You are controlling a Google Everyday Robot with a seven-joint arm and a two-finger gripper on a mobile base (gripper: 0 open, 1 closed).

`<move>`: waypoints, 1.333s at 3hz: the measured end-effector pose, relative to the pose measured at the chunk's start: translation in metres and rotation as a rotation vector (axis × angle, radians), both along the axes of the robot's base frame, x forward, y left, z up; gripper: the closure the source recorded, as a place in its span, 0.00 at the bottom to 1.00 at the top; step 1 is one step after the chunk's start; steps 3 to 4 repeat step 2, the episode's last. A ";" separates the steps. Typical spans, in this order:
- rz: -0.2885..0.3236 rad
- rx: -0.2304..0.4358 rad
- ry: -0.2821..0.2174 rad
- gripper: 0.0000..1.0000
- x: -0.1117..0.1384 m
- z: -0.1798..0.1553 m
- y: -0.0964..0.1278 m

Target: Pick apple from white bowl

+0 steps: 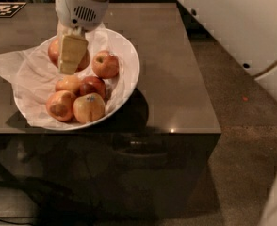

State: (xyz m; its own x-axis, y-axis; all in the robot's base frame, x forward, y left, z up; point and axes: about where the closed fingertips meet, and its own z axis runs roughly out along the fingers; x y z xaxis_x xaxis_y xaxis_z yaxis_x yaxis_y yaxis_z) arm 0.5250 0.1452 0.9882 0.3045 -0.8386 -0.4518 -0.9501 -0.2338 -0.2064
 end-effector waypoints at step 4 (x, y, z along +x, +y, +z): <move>-0.029 0.019 -0.064 1.00 -0.011 0.043 -0.013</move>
Offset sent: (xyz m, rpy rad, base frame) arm -0.0089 -0.0112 0.0352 0.0143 -0.0522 -0.0257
